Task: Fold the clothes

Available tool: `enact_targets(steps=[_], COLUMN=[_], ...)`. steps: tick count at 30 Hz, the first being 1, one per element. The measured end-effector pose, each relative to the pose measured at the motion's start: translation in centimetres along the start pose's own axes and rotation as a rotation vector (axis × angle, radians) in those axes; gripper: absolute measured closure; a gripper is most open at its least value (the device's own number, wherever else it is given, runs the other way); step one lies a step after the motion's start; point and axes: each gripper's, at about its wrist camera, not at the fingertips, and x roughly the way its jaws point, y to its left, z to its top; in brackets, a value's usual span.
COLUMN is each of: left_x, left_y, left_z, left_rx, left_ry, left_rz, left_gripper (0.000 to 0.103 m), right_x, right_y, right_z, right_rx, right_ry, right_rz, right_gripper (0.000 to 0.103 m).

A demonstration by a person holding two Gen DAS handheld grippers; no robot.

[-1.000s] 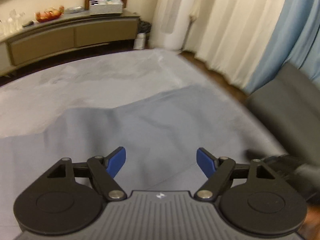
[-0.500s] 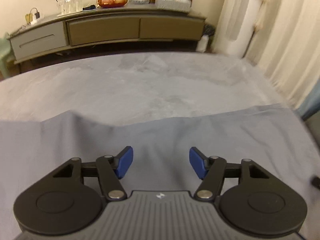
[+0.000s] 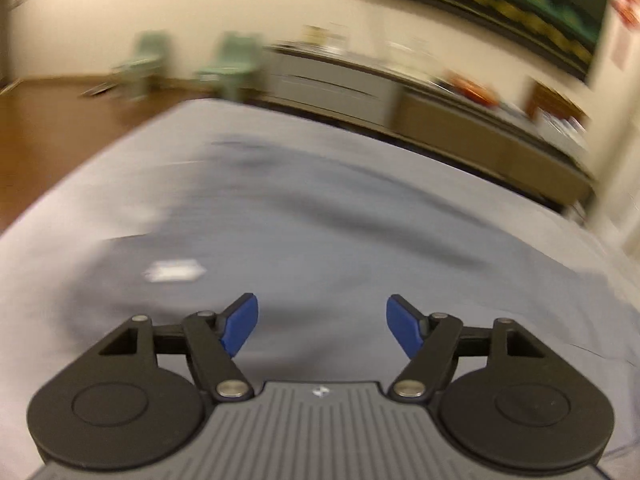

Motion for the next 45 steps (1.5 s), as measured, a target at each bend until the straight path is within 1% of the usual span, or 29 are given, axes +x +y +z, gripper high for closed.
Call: enact_targets(steps=[2,3,4,5,6,7,9,10,11,13,14,15,16,17,19,22,23,26,28,29,30,31,32,33,35,37,40,43,45], left_x=[0.5,0.8,1.2,1.6,1.9,2.0,1.4,1.1,0.7,0.7,0.8,0.9,1.1,1.1,1.1,0.6,0.6,1.0,1.6,1.8,2.1,2.3,2.4,2.5,2.5,2.5,2.7,3.3,3.9], left_y=[5.0,7.2,8.9,9.8,10.3,10.6,11.2,11.6,12.1,12.5,12.8,12.9,13.0,13.4,14.4,15.4,15.7,16.6,16.8,16.8,16.8,16.7,16.7,16.7,16.9,17.3,18.0,18.5,18.3], left_z=[0.4,0.6,0.6,0.5,0.5,0.5,0.8,1.0,1.4,2.8,3.5,4.2,4.9,5.2,5.1,4.8,4.6,4.4,4.3,4.3,4.3,4.4,4.4,4.3,4.2,3.9,3.5,2.9,2.3], left_rx=[-0.096,-0.146,-0.193,-0.213,-0.214,-0.206,-0.207,-0.212,-0.218,-0.211,-0.197,-0.182,-0.167,-0.174,-0.222,-0.246,-0.246,-0.266,-0.278,-0.282,-0.286,-0.292,-0.300,-0.309,-0.336,-0.374,-0.445,-0.531,-0.589], left_ry=[0.018,0.032,0.048,0.053,0.048,0.044,0.025,0.014,0.006,0.005,-0.003,-0.016,-0.029,-0.030,-0.012,-0.017,-0.020,-0.006,0.014,0.020,0.027,0.030,0.031,0.030,0.024,0.021,0.024,0.035,0.047], left_rz=[0.044,0.065,0.071,0.064,0.054,0.047,0.019,0.003,-0.015,-0.070,-0.068,-0.043,-0.019,-0.011,-0.035,-0.080,-0.079,-0.106,-0.140,-0.151,-0.159,-0.164,-0.170,-0.176,-0.184,-0.193,-0.222,-0.299,-0.370], left_gripper=[0.031,0.032,0.032,0.033,0.032,0.031,0.031,0.030,0.029,0.028,0.028,0.027,0.027,0.027,0.027,0.025,0.023,0.023,0.023,0.023,0.023,0.023,0.023,0.021,0.017,0.012,0.012,0.009,0.004], right_x=[-0.6,-0.8,-1.0,-1.0,-0.7,-0.2,0.6,0.4,-0.2,-1.5,-2.6,-3.5,-4.6,-5.9,-8.5,-10.5,-10.9,-10.7,-10.1,-9.8,-9.4,-9.0,-8.7,-8.6,-8.8,-9.2,-9.5,-9.6,-9.5], right_y=[5.0,7.3,9.4,11.3,13.0,14.4,16.6,17.2,18.3,20.8,23.1,25.5,28.2,31.4,37.7,46.5,49.3,55.6,57.6,58.6,59.3,59.5,59.6,59.6,59.6,59.6,58.6,57.6,56.9], right_z=[0.9,1.2,1.2,1.1,0.7,0.2,-0.7,-0.7,-0.5,0.0,0.4,0.8,1.2,1.4,1.9,1.5,1.3,0.2,0.2,0.3,0.8,1.3,1.7,2.0,2.5,3.0,4.1,5.2,5.8], right_rx=[-0.035,-0.040,-0.051,-0.071,-0.101,-0.135,-0.197,-0.204,-0.220,-0.256,-0.288,-0.317,-0.349,-0.386,-0.458,-0.573,-0.617,-0.747,-0.755,-0.754,-0.739,-0.718,-0.702,-0.695,-0.678,-0.652,-0.600,-0.560,-0.537], right_ry=[-0.006,-0.002,0.009,0.032,0.060,0.086,0.121,0.104,0.093,0.062,0.025,-0.007,-0.039,-0.068,-0.124,-0.168,-0.184,-0.228,-0.252,-0.256,-0.231,-0.197,-0.170,-0.166,-0.185,-0.219,-0.256,-0.265,-0.259], right_rz=[0.118,0.192,0.257,0.301,0.321,0.316,0.278,0.253,0.236,0.212,0.239,0.277,0.323,0.385,0.509,0.642,0.674,0.679,0.665,0.661,0.668,0.685,0.698,0.695,0.689,0.678,0.657,0.642,0.643], right_gripper=[0.035,0.035,0.033,0.032,0.033,0.033,0.034,0.030,0.032,0.033,0.032,0.032,0.030,0.026,0.019,0.016,0.016,0.017,0.018,0.021,0.025,0.047,0.064,0.069,0.093,0.097,0.098,0.098,0.098])
